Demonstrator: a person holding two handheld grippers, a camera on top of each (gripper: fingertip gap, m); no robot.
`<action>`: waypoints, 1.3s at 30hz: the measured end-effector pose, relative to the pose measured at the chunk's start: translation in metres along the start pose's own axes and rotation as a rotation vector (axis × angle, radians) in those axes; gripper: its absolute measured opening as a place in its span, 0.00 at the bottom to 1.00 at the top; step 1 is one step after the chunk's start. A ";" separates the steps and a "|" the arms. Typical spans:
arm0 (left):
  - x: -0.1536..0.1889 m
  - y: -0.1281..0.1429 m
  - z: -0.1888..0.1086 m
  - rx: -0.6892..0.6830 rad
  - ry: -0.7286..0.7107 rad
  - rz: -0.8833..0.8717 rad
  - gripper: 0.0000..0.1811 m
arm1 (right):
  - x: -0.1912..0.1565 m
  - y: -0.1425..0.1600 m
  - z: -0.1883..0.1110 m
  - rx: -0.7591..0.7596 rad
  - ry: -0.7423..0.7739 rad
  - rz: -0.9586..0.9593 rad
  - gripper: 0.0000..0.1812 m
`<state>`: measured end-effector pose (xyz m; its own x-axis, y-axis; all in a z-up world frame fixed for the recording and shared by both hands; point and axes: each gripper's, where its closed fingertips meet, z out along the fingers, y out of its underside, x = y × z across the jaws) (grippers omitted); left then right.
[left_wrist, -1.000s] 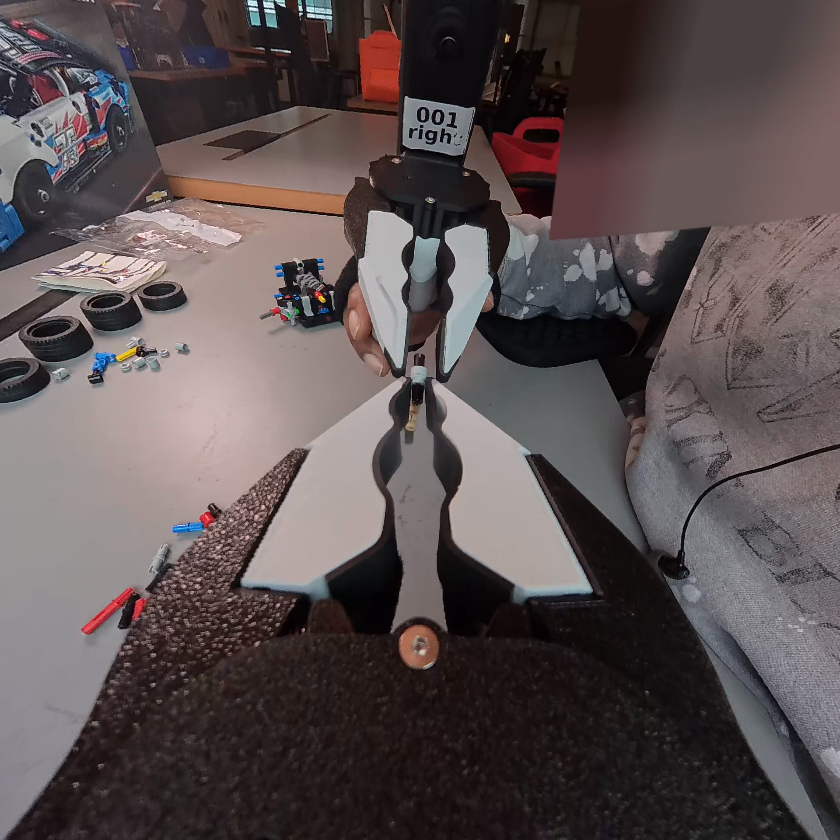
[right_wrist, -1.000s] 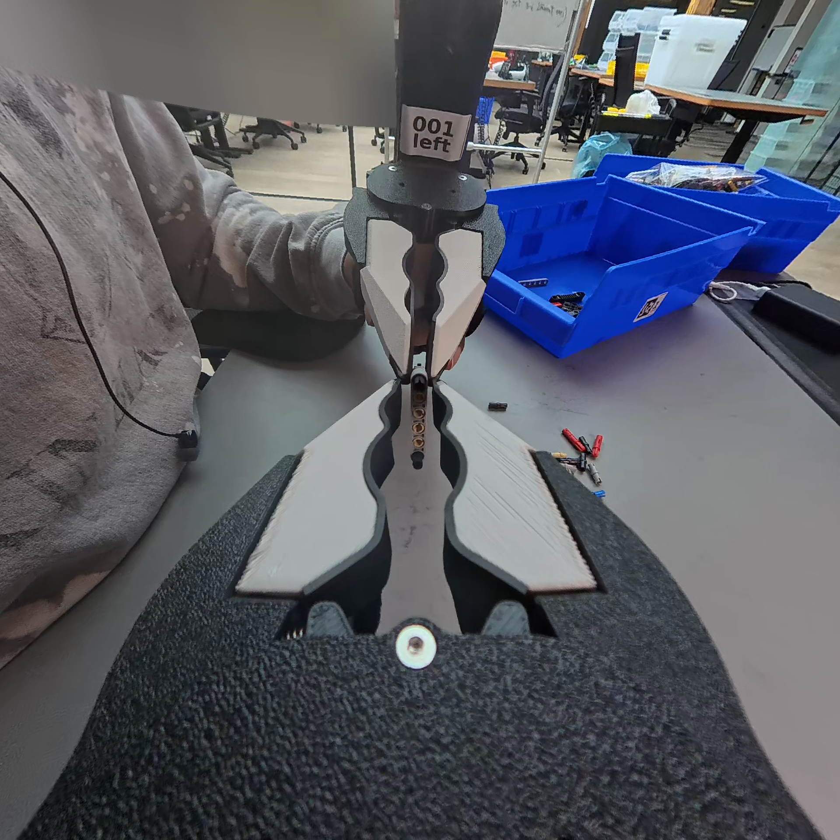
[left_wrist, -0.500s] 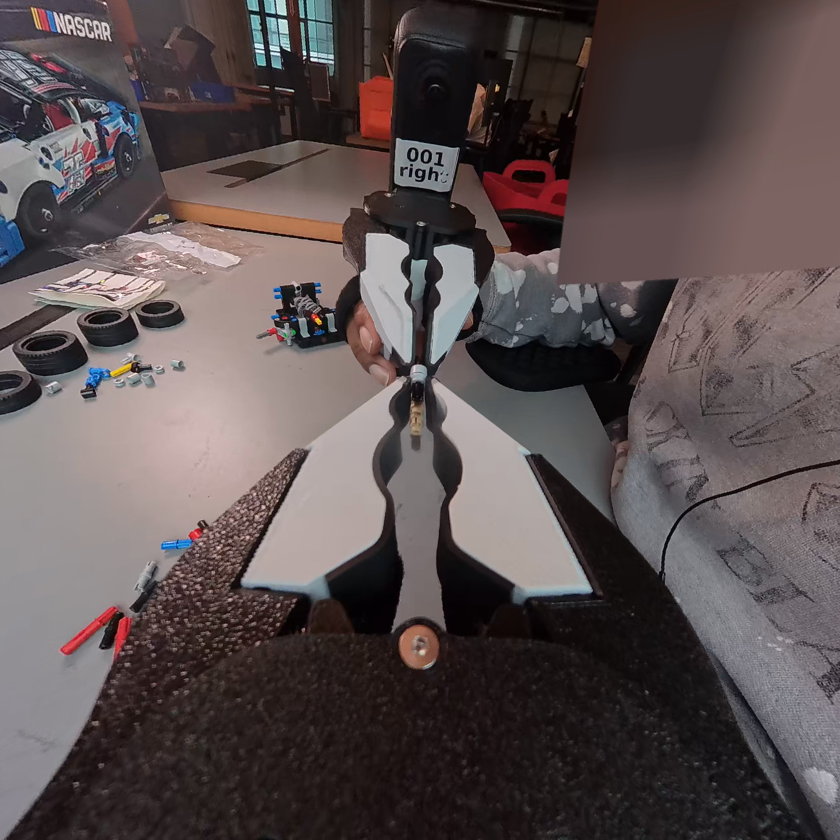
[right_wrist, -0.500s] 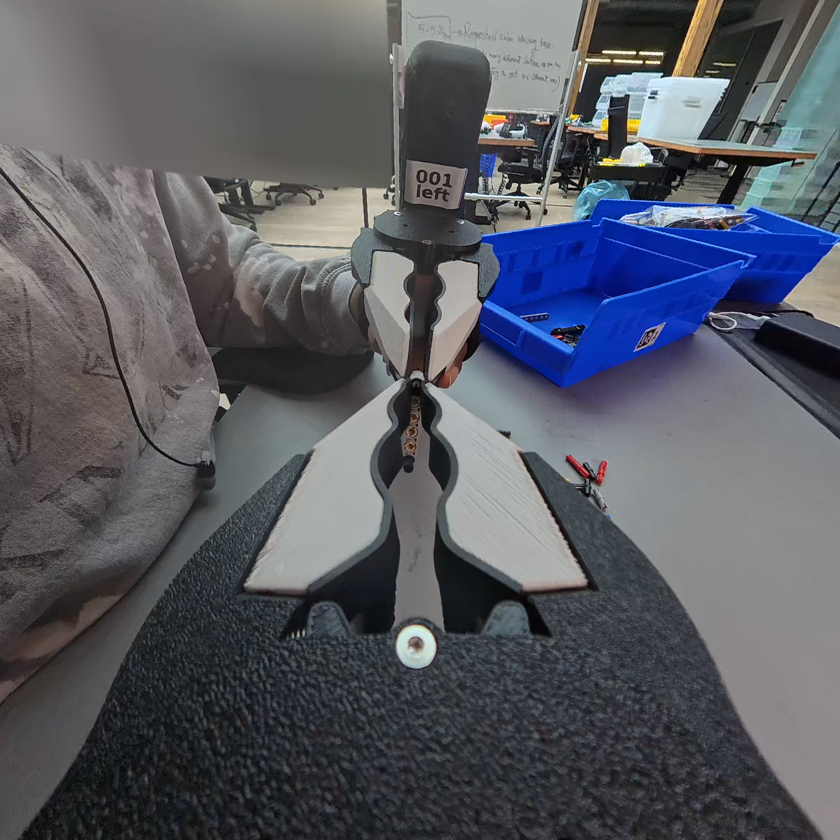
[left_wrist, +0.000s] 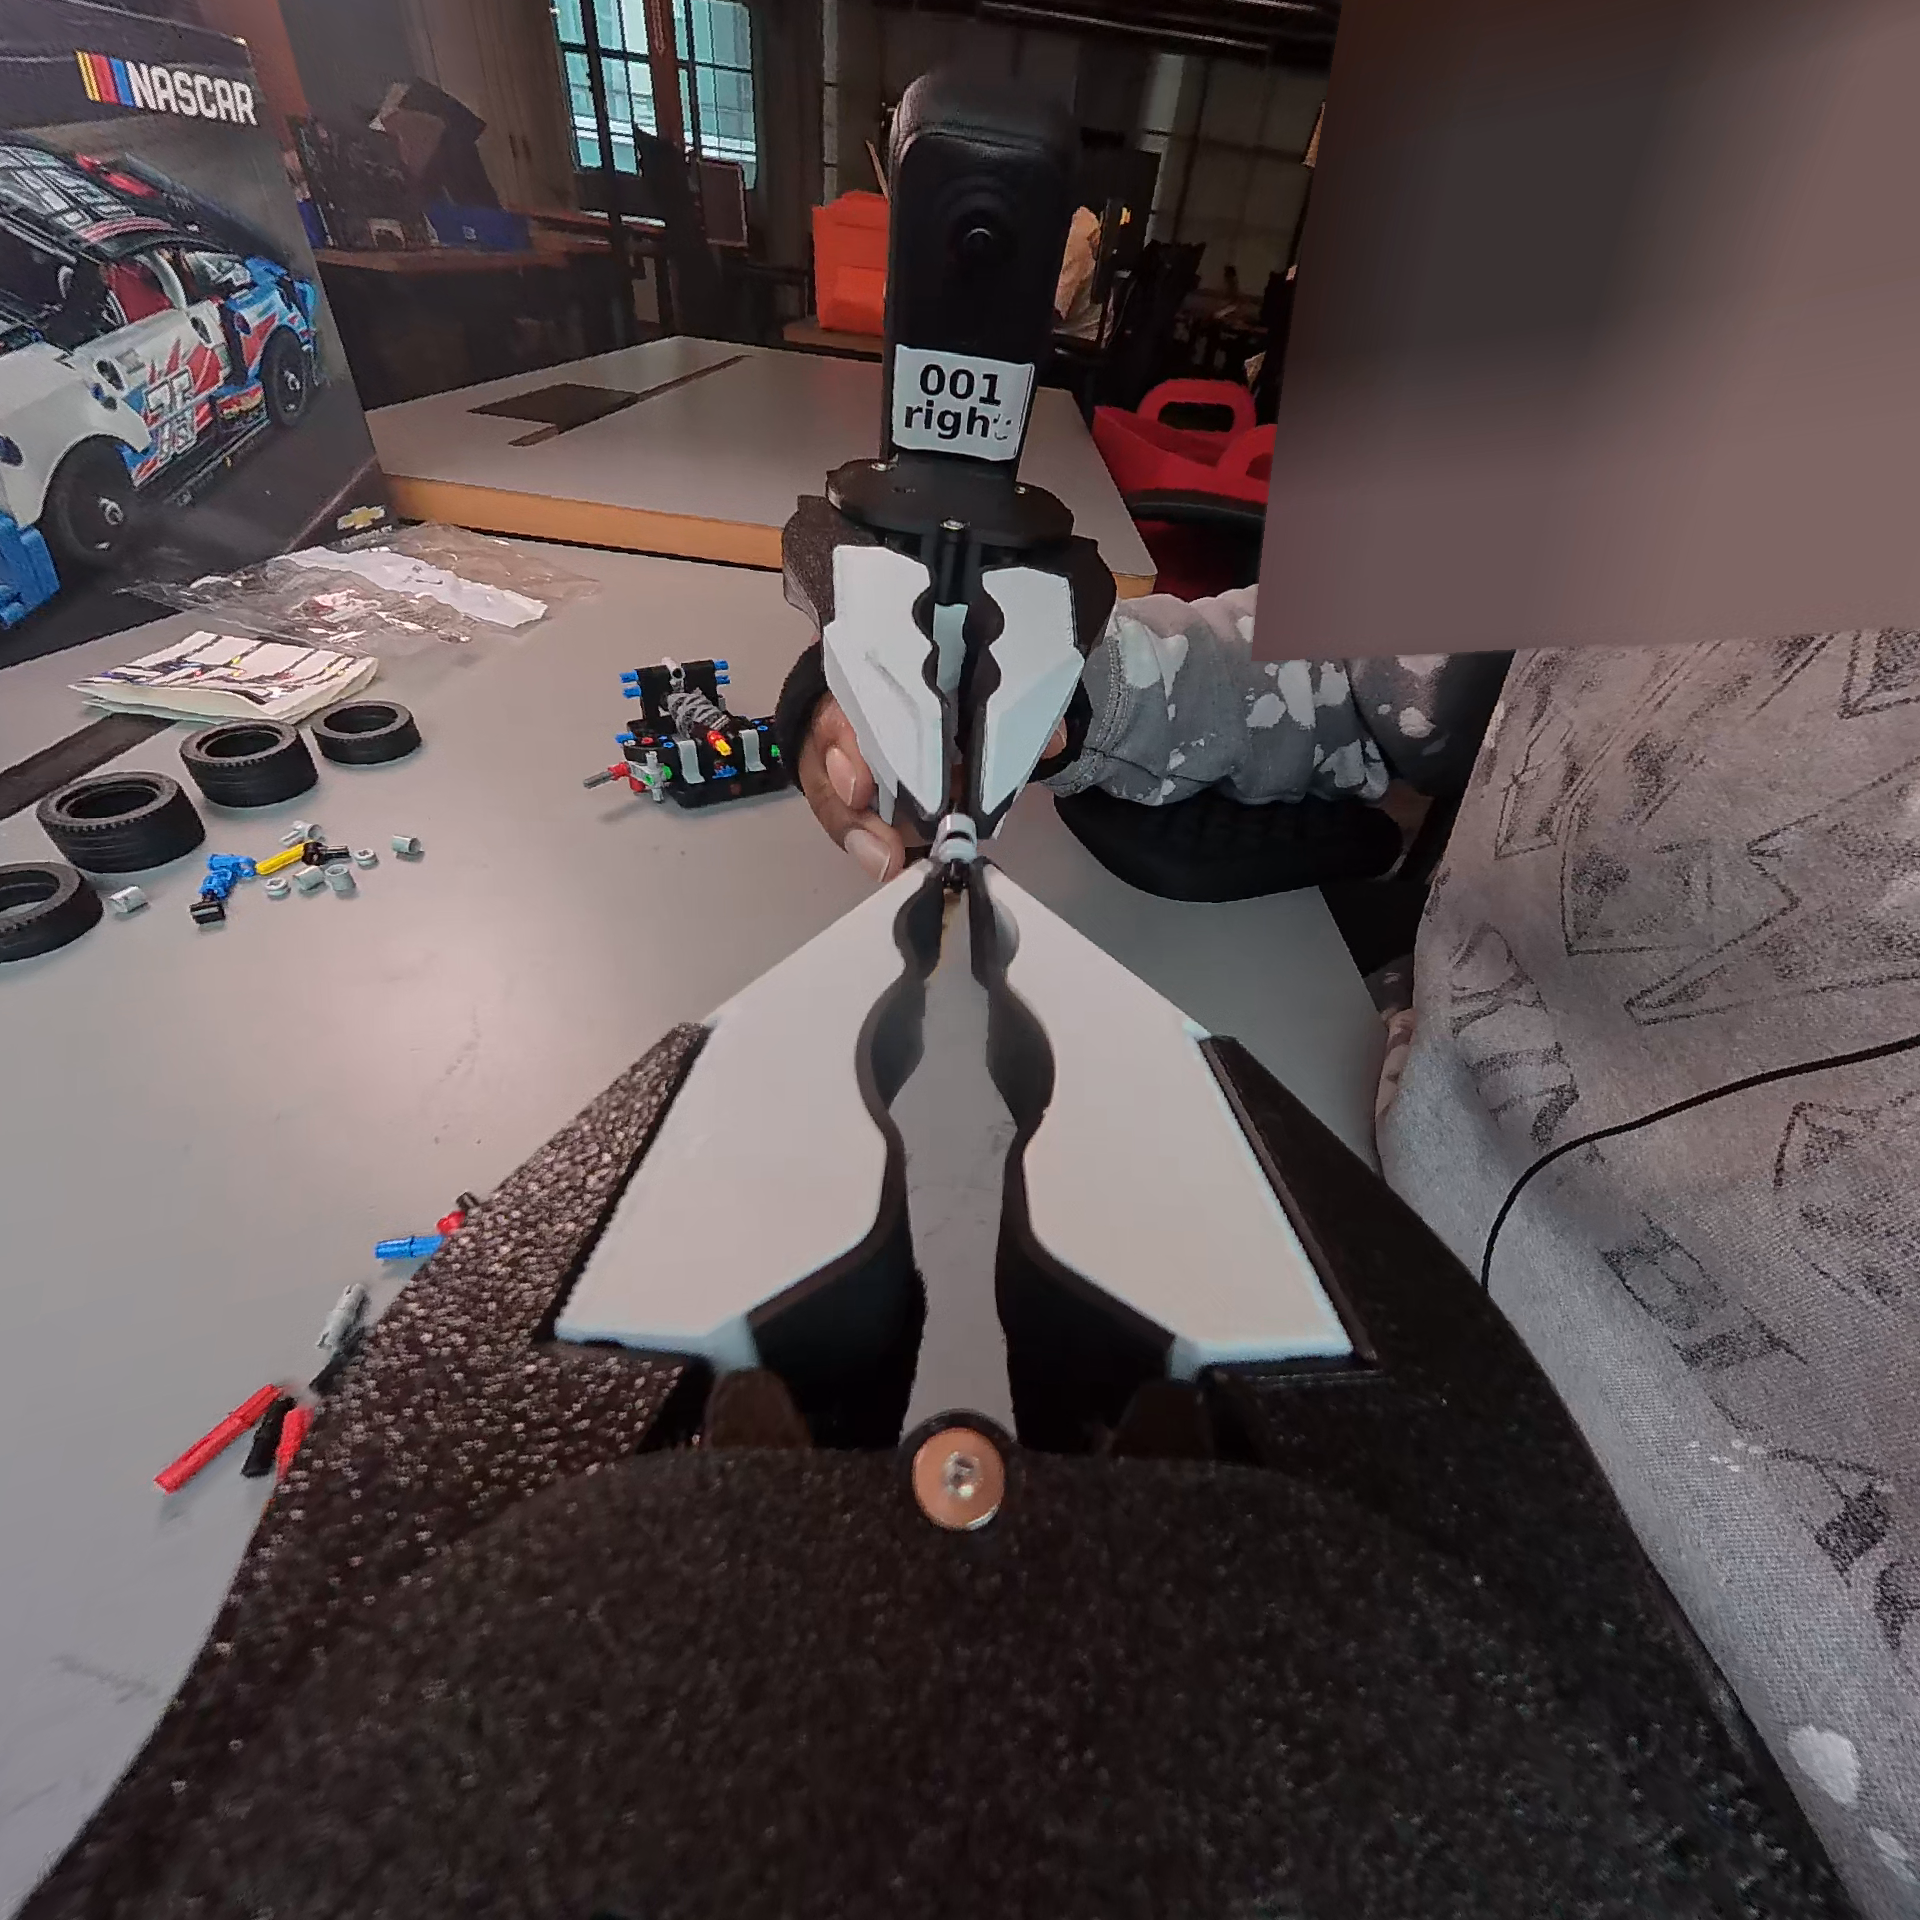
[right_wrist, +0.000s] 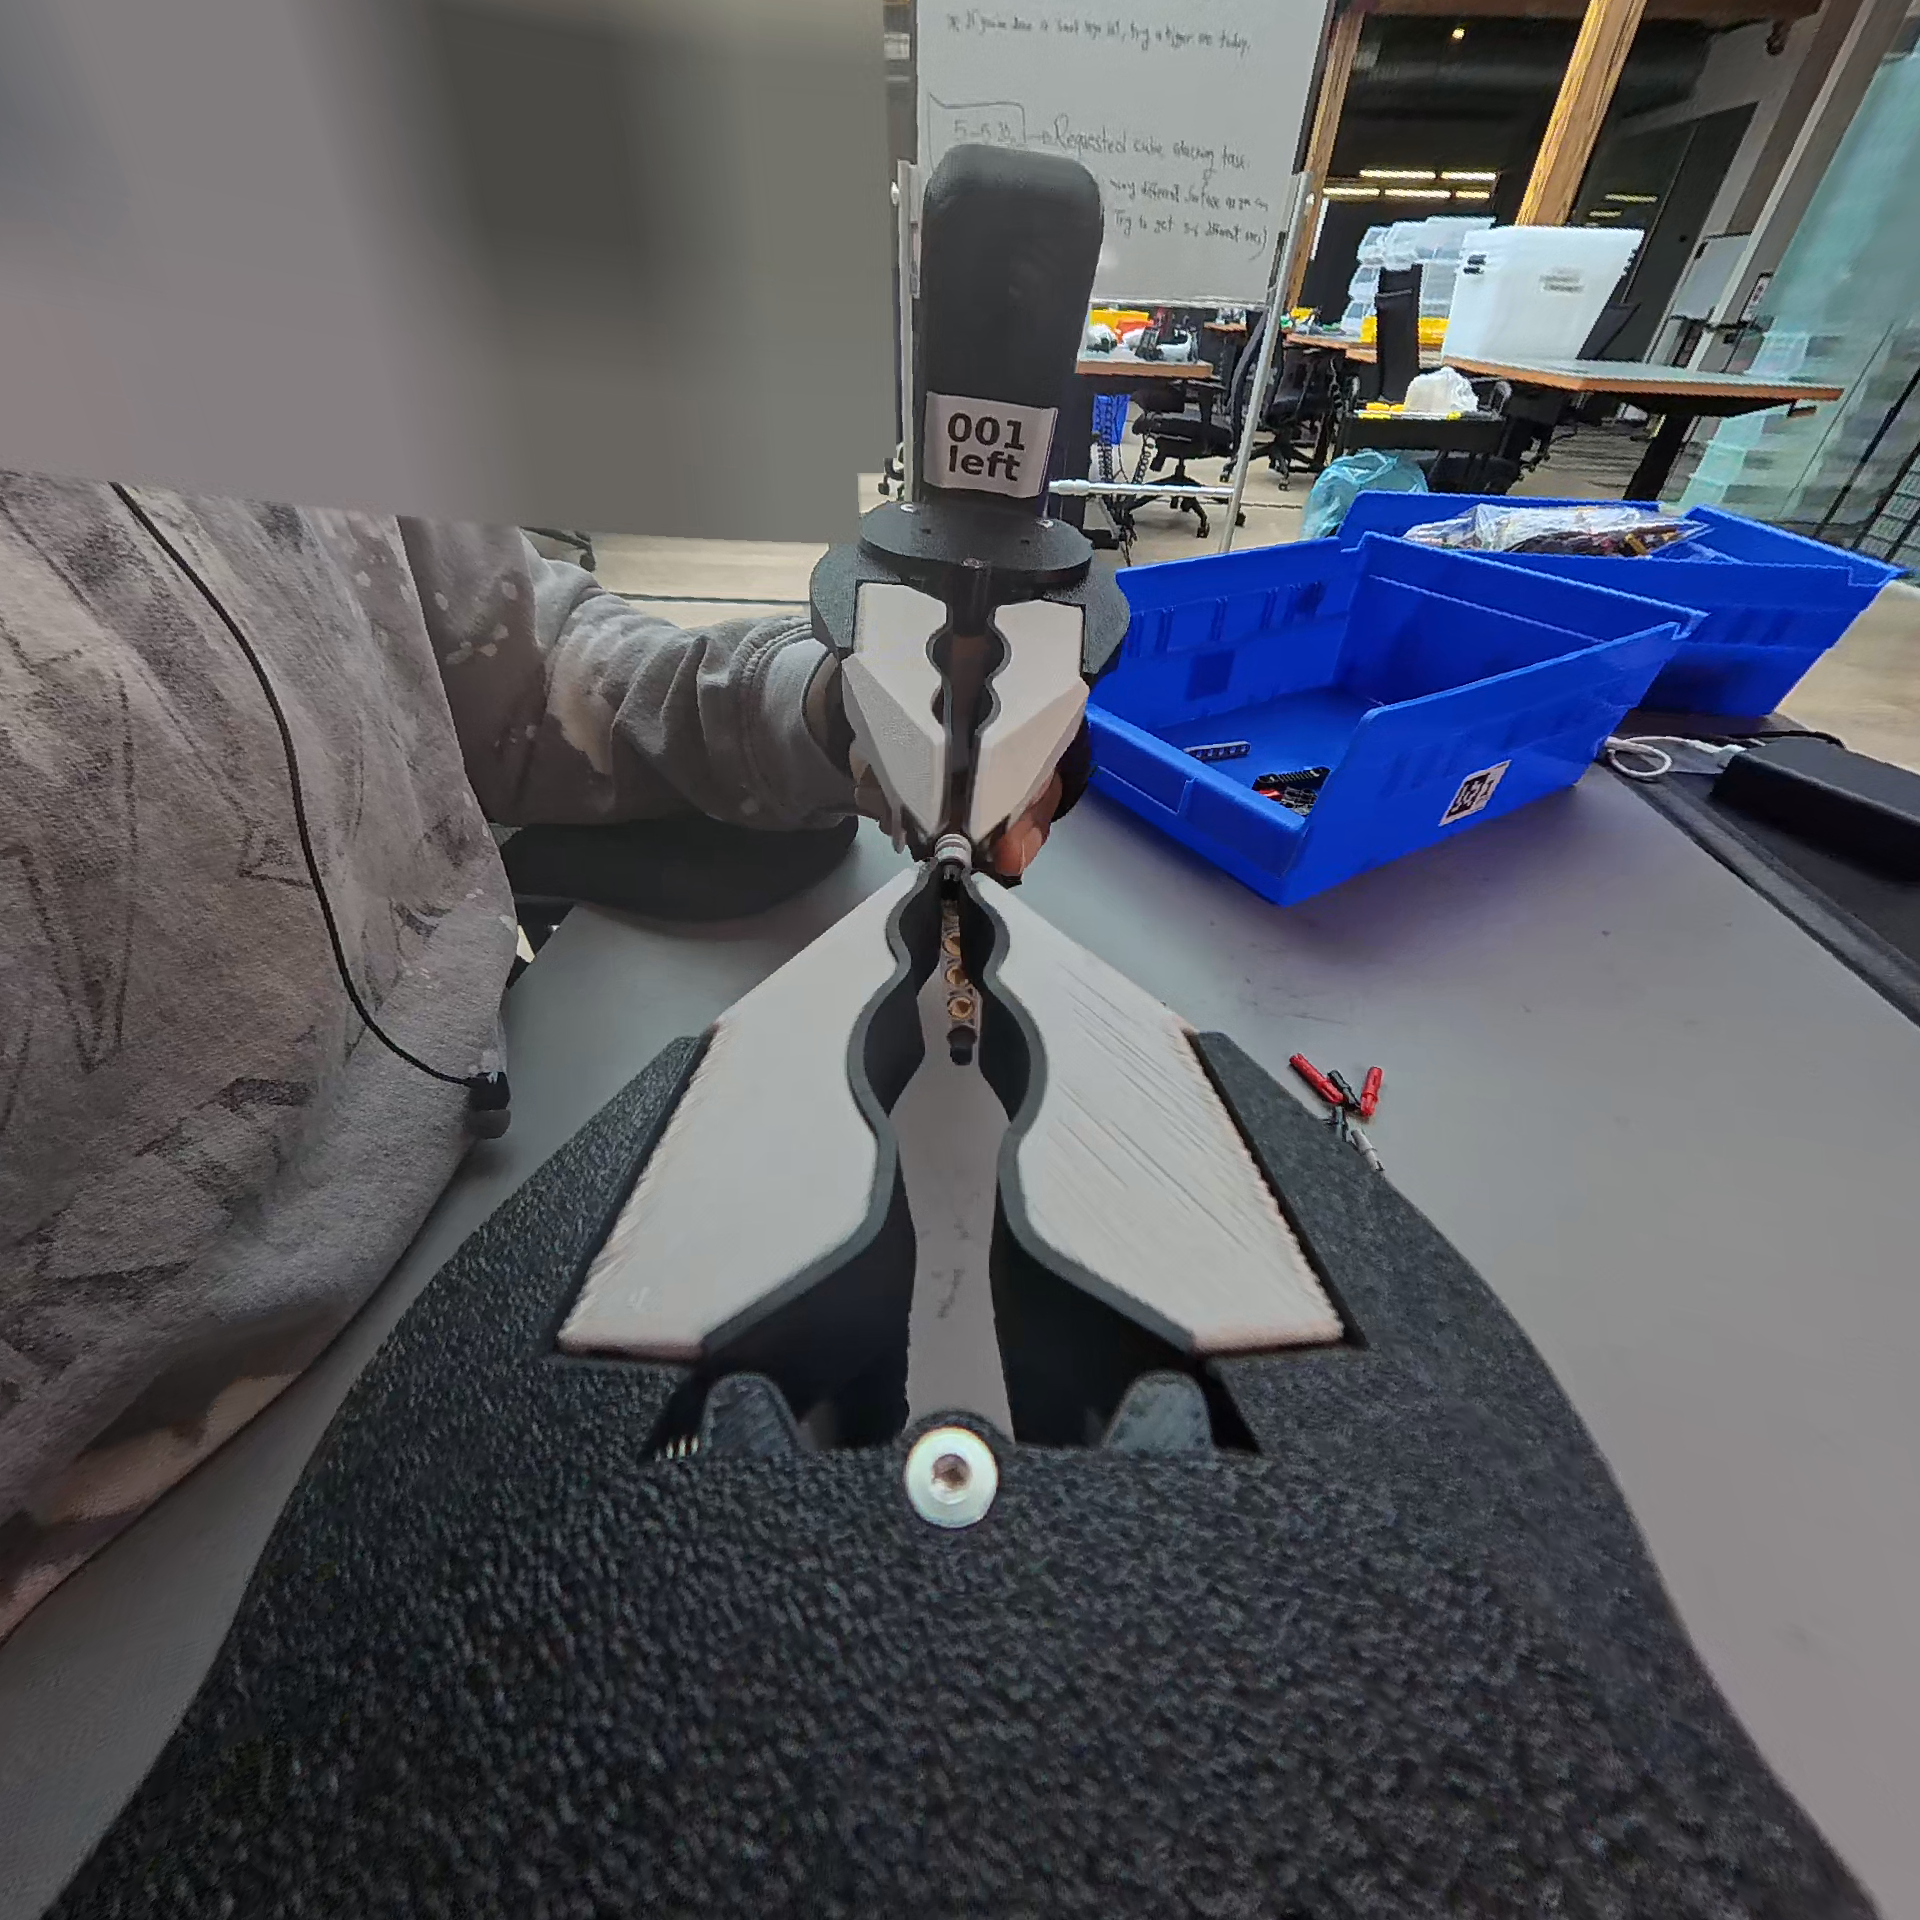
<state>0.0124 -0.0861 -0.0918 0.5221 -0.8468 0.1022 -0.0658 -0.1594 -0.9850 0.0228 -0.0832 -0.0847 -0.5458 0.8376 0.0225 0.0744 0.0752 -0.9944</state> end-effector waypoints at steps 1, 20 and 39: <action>-0.006 0.000 -0.007 0.007 -0.025 0.001 0.00 | 0.006 -0.008 -0.010 0.045 0.020 0.015 0.01; -0.001 0.005 0.009 -0.027 -0.026 0.012 0.04 | 0.000 0.010 0.005 -0.021 0.010 0.012 0.02; -0.026 0.072 0.013 -0.383 -0.143 0.054 0.04 | 0.053 -0.023 -0.057 0.159 0.215 0.085 0.02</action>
<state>0.0054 -0.0693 -0.1668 0.6203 -0.7844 0.0048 -0.3939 -0.3168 -0.8629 0.0394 -0.0098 -0.0549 -0.3523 0.9342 -0.0569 -0.0286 -0.0716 -0.9970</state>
